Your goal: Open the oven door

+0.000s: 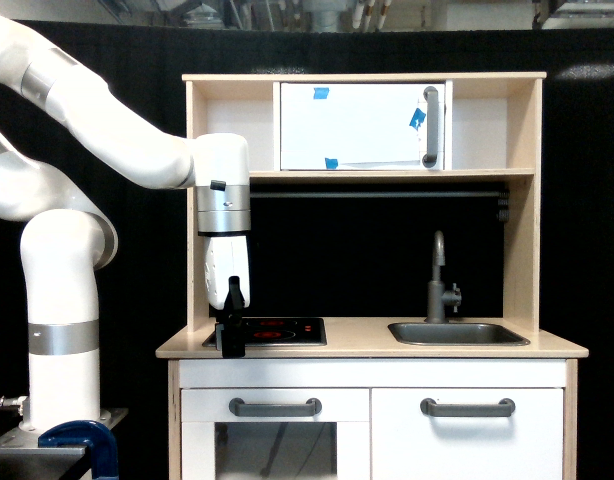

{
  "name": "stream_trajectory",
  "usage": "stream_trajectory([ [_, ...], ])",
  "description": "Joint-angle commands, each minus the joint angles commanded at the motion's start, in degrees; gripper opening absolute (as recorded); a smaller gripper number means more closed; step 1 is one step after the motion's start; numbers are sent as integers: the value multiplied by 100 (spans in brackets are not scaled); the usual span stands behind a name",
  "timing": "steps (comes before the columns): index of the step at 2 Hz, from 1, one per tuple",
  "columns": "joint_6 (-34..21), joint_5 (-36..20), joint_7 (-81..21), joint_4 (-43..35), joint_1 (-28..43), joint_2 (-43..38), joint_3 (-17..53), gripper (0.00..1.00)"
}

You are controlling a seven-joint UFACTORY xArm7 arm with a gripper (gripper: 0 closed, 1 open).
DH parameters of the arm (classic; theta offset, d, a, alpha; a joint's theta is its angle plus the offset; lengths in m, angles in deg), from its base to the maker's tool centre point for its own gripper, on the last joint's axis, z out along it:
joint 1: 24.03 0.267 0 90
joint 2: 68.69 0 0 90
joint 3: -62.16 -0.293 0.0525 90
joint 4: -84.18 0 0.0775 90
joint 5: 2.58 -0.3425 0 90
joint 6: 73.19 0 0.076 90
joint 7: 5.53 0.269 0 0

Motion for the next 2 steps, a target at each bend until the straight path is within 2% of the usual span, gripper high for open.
stream_trajectory([
  [1, 688, -932, -1624, -1004, 1110, -1144, 811, 100],
  [2, 70, -2454, -4944, -2478, 2441, -2585, 1980, 100],
])
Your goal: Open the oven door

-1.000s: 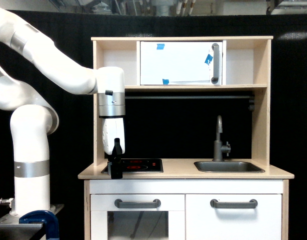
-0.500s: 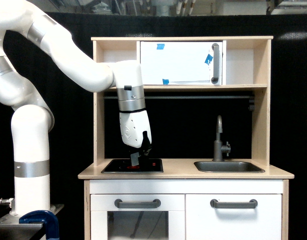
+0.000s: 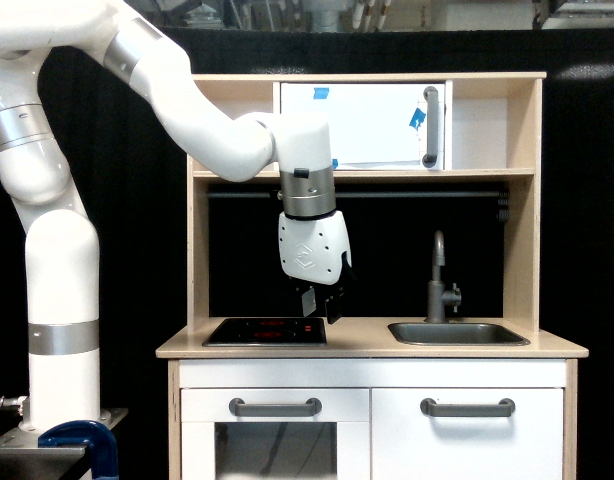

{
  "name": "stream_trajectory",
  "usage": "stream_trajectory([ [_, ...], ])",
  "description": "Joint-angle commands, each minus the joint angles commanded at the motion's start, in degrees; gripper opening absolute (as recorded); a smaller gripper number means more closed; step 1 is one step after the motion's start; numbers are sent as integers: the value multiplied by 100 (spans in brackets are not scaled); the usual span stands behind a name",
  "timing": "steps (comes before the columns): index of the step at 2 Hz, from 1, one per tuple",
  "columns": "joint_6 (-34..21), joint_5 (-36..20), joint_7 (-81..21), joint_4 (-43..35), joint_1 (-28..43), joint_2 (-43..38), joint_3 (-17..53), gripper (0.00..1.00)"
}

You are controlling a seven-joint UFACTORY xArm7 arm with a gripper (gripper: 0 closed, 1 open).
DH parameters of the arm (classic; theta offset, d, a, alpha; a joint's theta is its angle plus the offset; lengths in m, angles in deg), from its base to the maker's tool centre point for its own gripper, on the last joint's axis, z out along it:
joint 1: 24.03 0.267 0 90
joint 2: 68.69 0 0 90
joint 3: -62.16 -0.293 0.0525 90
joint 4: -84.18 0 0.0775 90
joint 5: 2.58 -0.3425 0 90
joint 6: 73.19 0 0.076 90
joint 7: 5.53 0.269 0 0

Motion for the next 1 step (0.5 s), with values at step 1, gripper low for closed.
stream_trajectory([
  [1, -3222, -2185, -4244, -2384, -320, -2588, 693, 100],
])
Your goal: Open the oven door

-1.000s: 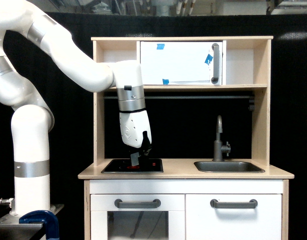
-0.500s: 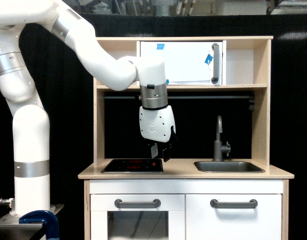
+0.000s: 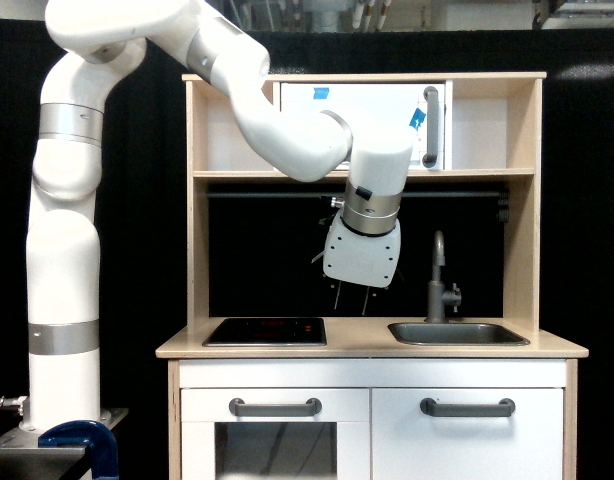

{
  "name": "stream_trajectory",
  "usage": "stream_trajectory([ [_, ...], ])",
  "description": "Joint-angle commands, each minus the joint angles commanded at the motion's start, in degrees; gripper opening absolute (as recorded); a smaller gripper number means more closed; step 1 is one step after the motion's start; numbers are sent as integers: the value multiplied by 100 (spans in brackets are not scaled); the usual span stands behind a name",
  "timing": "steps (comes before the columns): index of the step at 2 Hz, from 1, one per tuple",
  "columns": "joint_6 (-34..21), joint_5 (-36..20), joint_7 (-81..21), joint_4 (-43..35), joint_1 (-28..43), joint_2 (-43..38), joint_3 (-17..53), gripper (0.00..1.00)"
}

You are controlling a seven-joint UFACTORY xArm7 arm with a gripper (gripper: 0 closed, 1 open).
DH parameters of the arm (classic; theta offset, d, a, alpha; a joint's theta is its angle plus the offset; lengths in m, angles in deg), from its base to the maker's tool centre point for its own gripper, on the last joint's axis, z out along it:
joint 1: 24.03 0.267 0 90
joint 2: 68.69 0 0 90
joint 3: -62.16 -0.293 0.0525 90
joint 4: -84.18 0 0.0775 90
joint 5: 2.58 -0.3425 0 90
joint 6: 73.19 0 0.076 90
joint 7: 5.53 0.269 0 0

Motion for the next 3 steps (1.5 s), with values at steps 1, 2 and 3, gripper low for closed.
stream_trajectory([
  [1, -27, -1250, -431, 432, -556, 76, -272, 100],
  [2, -342, -1913, -585, 549, -965, 381, -441, 100],
  [3, -934, -2959, -669, 603, -1537, 578, -691, 100],
])
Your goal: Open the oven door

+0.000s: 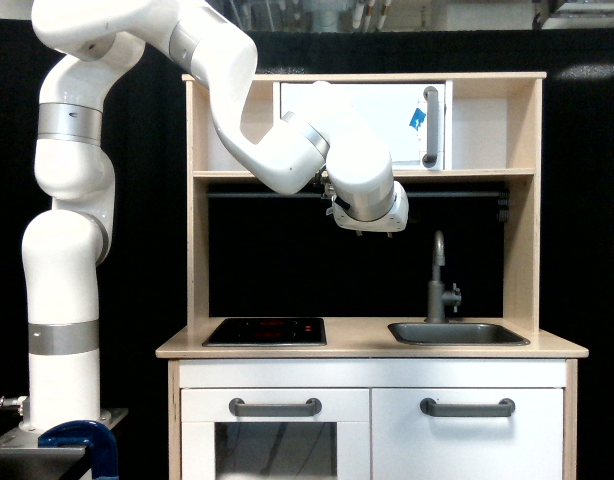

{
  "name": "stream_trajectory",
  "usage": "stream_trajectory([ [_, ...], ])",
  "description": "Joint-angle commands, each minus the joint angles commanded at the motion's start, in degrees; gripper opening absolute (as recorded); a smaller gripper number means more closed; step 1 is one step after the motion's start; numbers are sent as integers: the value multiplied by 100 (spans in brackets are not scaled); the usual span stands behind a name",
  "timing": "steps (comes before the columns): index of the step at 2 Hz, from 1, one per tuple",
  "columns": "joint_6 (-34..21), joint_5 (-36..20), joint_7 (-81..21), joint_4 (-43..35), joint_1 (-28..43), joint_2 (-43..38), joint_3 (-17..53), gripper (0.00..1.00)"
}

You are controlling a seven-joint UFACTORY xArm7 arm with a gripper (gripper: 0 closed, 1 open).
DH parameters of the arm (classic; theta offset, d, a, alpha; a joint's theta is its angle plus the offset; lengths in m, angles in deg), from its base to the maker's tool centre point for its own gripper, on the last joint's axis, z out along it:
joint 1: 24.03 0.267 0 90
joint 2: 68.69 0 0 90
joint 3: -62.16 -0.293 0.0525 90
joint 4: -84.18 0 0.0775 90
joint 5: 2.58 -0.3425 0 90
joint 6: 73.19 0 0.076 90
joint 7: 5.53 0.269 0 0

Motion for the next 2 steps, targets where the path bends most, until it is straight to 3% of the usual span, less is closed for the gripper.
stream_trajectory([
  [2, -236, -54, -259, -122, -311, -341, -158, 100],
])
